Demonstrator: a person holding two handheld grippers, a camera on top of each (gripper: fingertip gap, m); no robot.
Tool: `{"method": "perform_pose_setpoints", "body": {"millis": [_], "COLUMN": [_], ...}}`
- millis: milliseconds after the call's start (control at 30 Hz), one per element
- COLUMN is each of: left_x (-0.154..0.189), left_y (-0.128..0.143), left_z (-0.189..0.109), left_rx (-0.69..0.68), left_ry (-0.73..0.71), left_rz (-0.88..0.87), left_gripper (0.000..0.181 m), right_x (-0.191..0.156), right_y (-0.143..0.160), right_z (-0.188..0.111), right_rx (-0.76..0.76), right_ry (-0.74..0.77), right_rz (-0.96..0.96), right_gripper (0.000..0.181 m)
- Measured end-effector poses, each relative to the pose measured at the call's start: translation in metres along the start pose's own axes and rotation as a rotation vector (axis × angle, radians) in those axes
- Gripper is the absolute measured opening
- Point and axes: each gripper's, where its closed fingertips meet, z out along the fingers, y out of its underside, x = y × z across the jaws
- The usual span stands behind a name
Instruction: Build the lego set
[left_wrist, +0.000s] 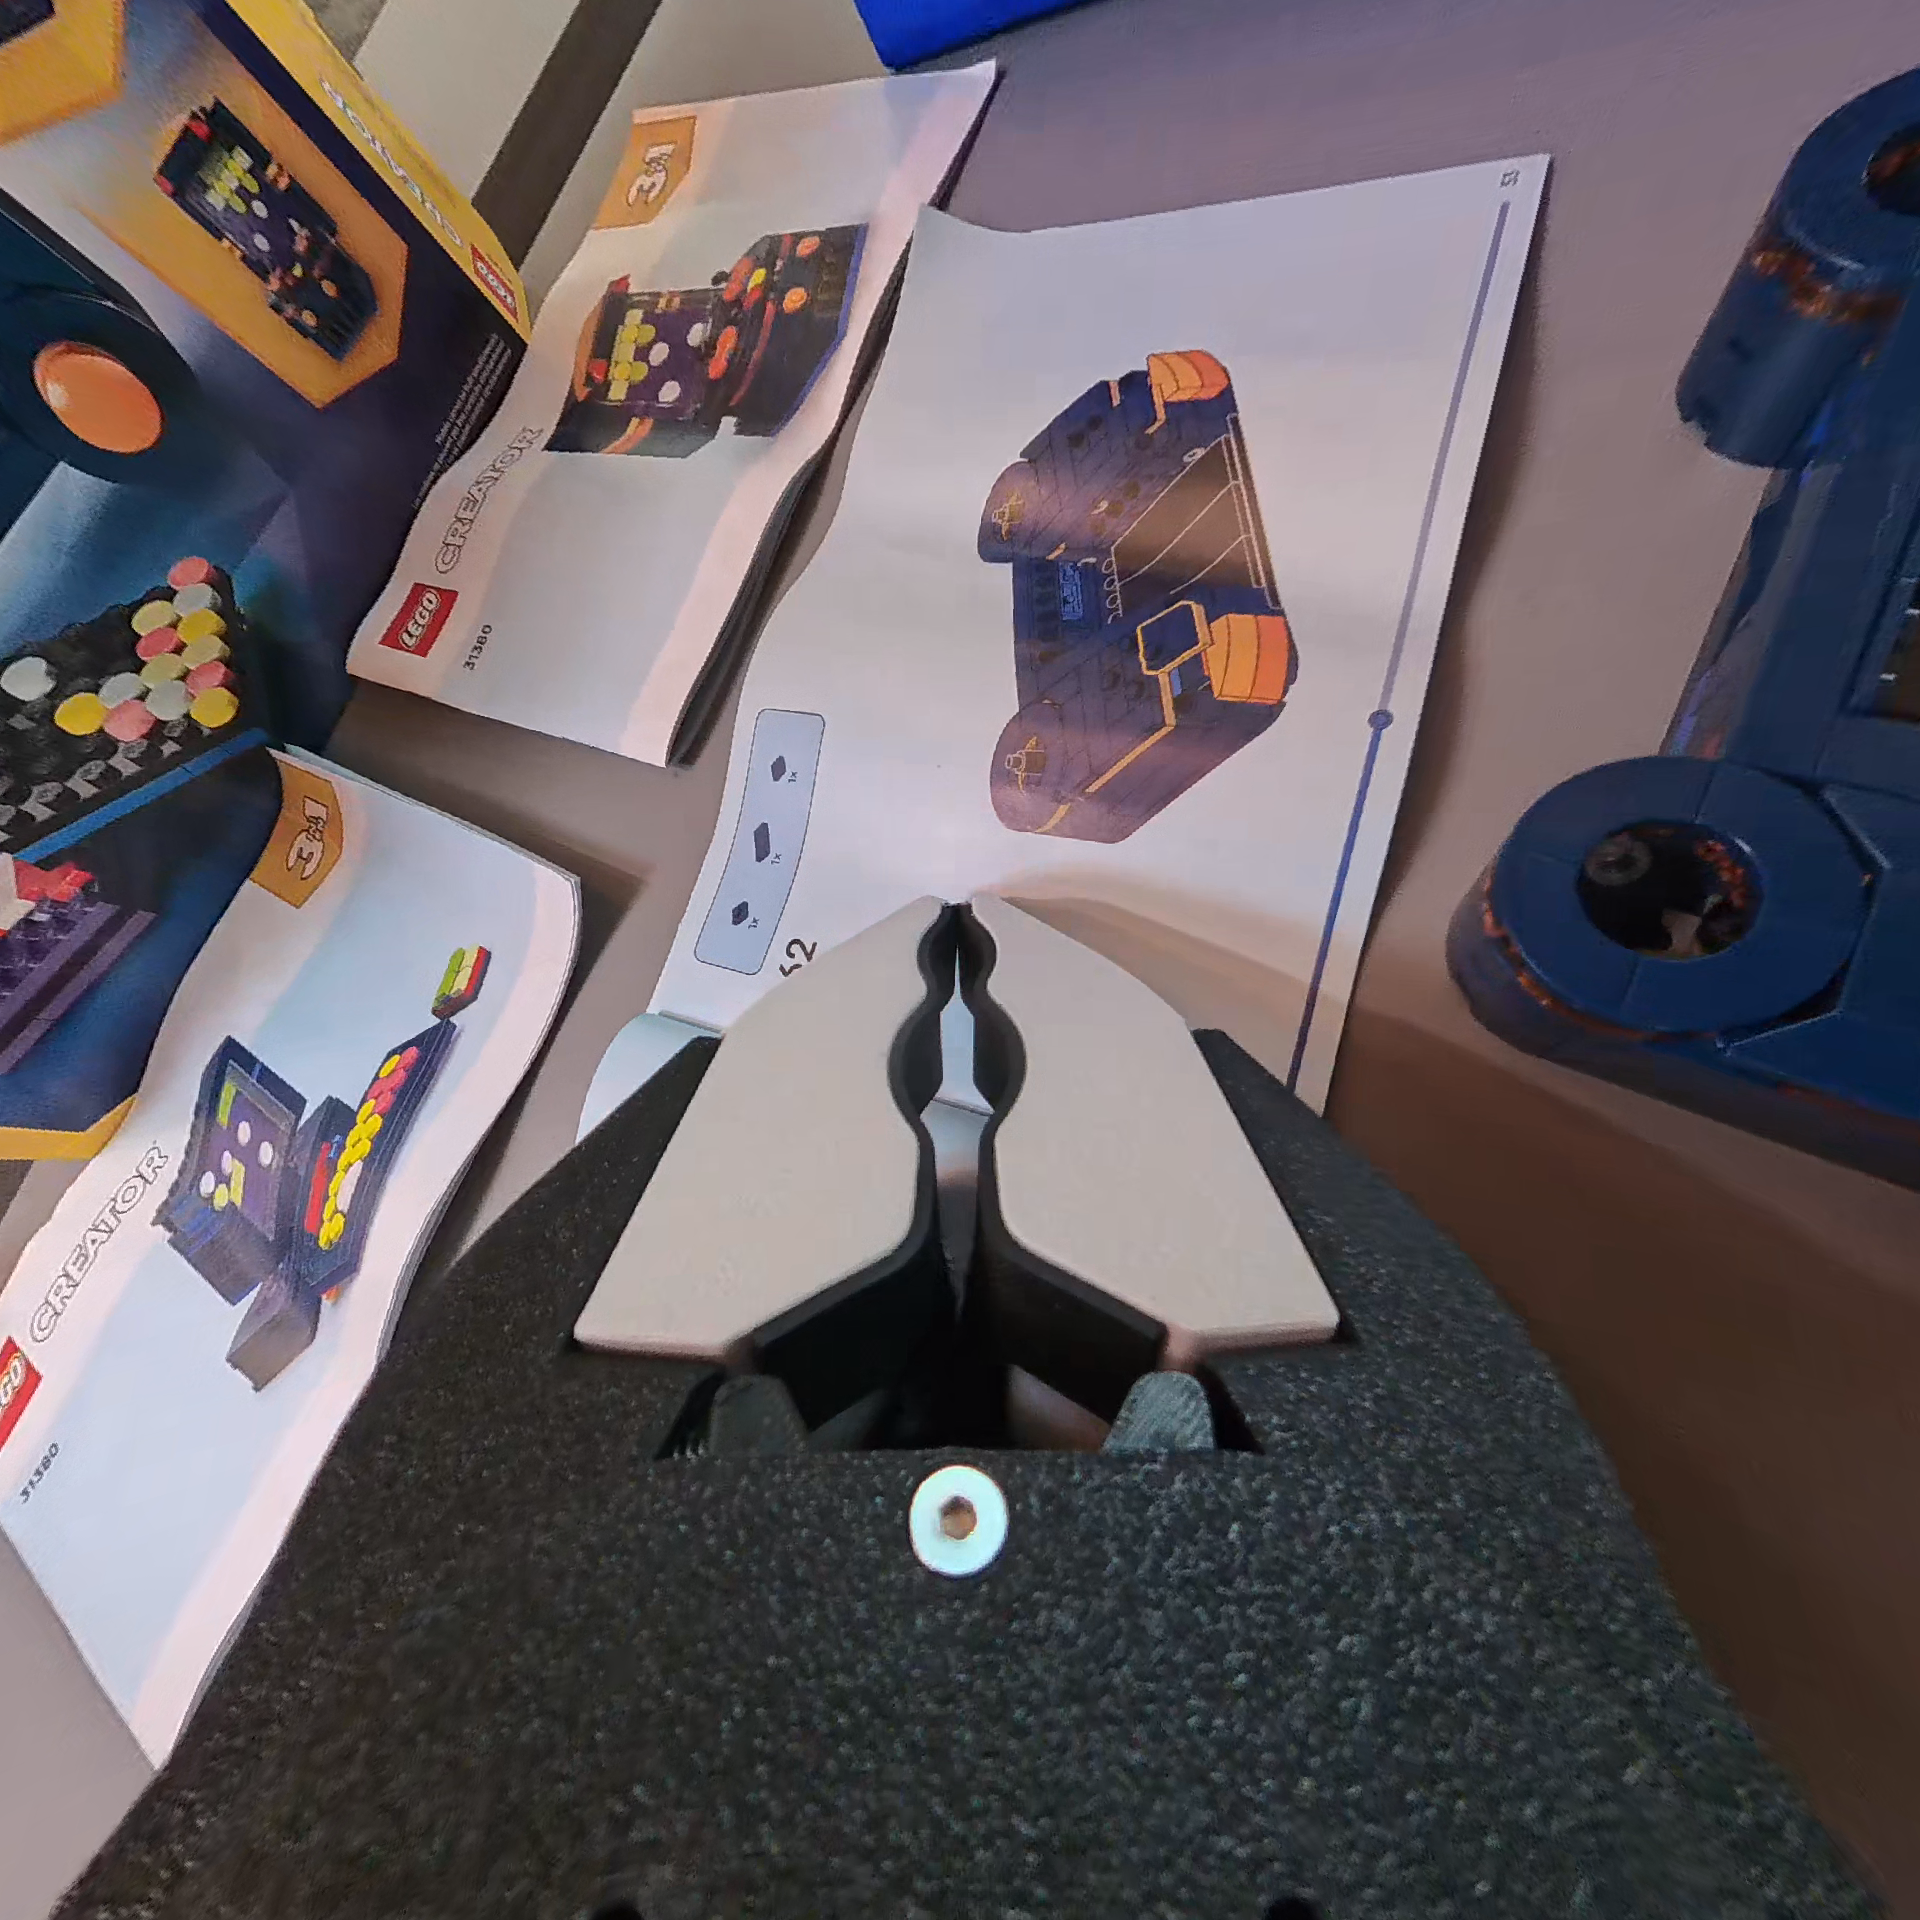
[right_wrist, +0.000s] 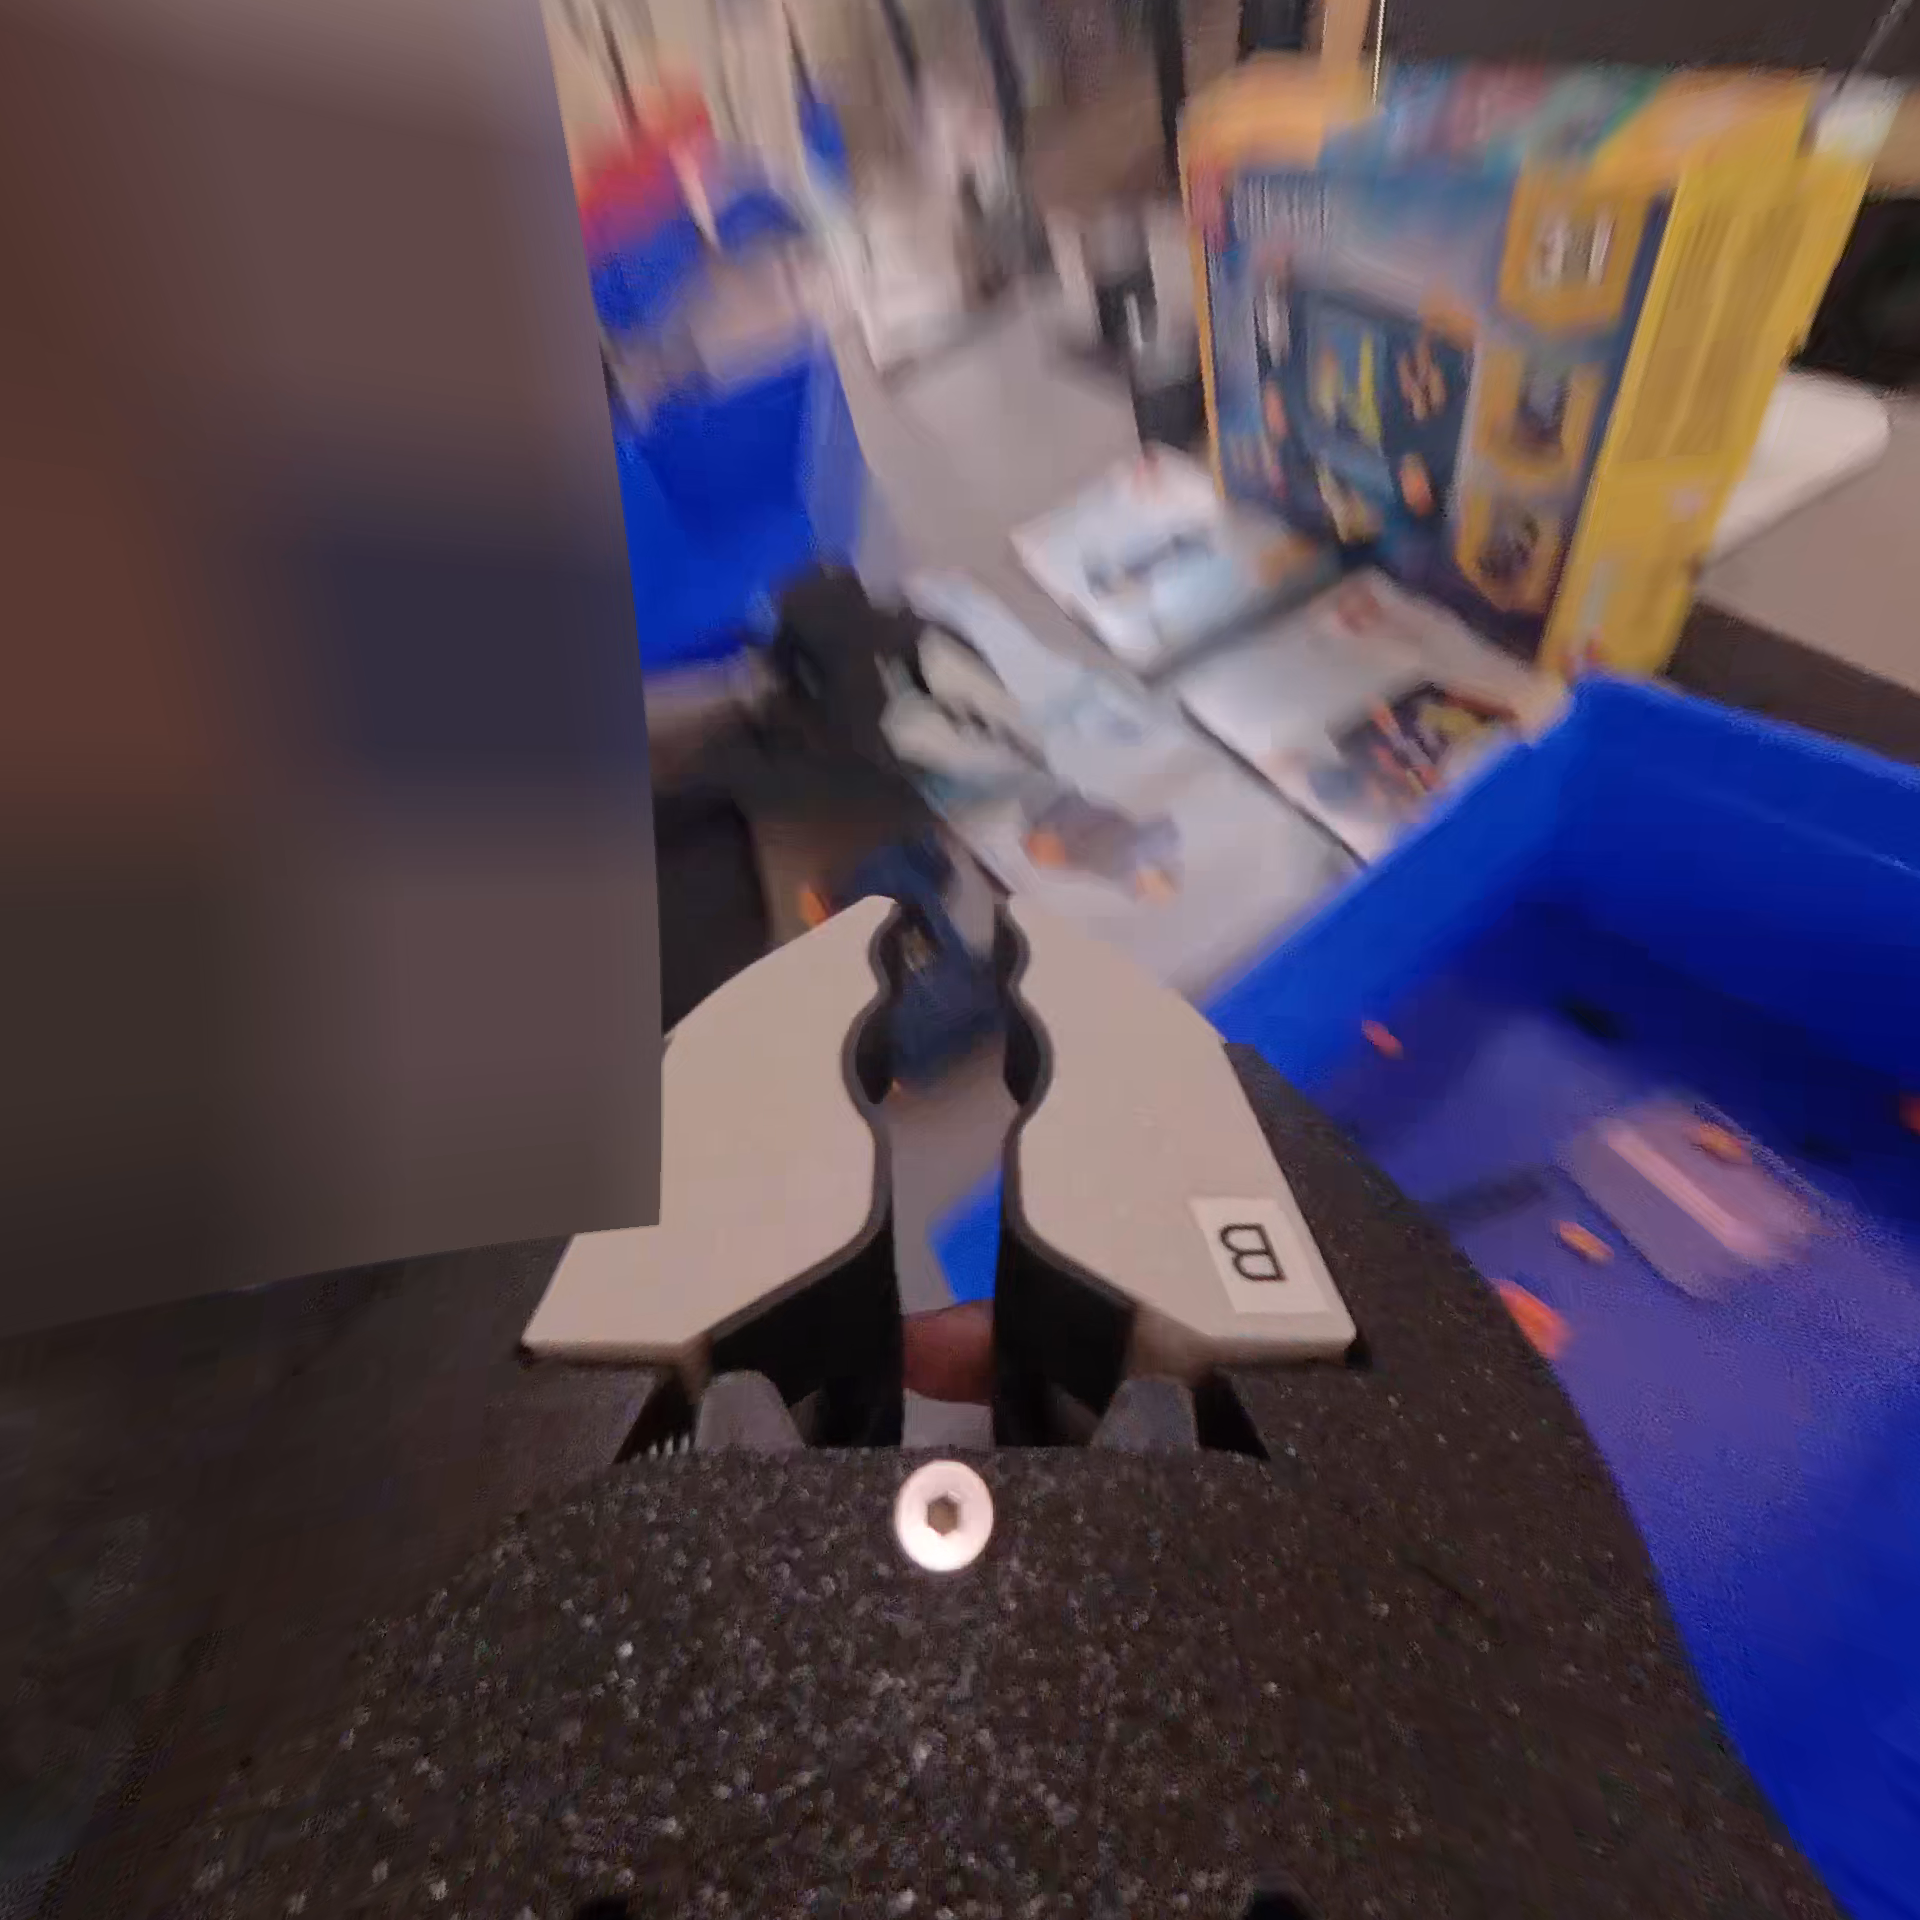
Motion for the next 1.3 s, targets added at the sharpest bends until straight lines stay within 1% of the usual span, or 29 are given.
{"method": "perform_pose_setpoints", "body": {"millis": [33,100,167,233,333,433,533,667,800,900,1033,1300], "left_x": [0.000,0.000,0.001,0.004,0.005,0.006,0.008,0.008,0.008,0.008,0.008,0.009], "left_y": [0.000,0.000,0.000,-0.001,-0.001,-0.002,-0.002,-0.002,-0.002,-0.002,-0.002,-0.003], "left_z": [0.000,0.000,0.000,-0.001,-0.001,-0.002,-0.002,-0.002,-0.002,-0.003,-0.003,-0.003], "left_rx": [0.001,0.002,0.004,0.012,0.015,0.019,0.023,0.023,0.024,0.024,0.025,0.029], "left_ry": [0.001,0.005,0.008,0.019,0.014,0.027,0.038,0.022,0.013,0.015,0.007,0.004], "left_rz": [0.001,0.000,0.006,0.024,0.040,0.042,0.044,0.062,0.074,0.073,0.082,0.098], "left_gripper": [0.000,0.000,0.000,0.000,0.000,0.000,0.000,0.000,0.000,0.000,0.000,0.000], "right_x": [0.014,0.043,0.073,0.088,0.106,0.119,0.124,0.130,0.129,0.130,0.131,0.130], "right_y": [0.020,0.057,0.086,0.111,0.132,0.138,0.142,0.150,0.152,0.159,0.158,0.158], "right_z": [0.001,0.002,0.008,0.020,0.037,0.055,0.073,0.086,0.091,0.092,0.094,0.088], "right_rx": [-0.162,-0.450,-0.637,-0.741,-0.810,-0.808,-0.798,-0.786,-0.766,-0.790,-0.760,-0.753], "right_ry": [0.031,0.045,0.028,-0.082,-0.192,-0.201,-0.175,-0.166,-0.166,-0.164,-0.141,-0.111], "right_rz": [-0.082,-0.246,-0.396,-0.485,-0.533,-0.641,-0.668,-0.706,-0.689,-0.682,-0.669,-0.683], "right_gripper": [0.023,0.026,0.027,0.028,0.024,0.016,0.013,0.012,0.012,0.011,0.008,0.007]}}
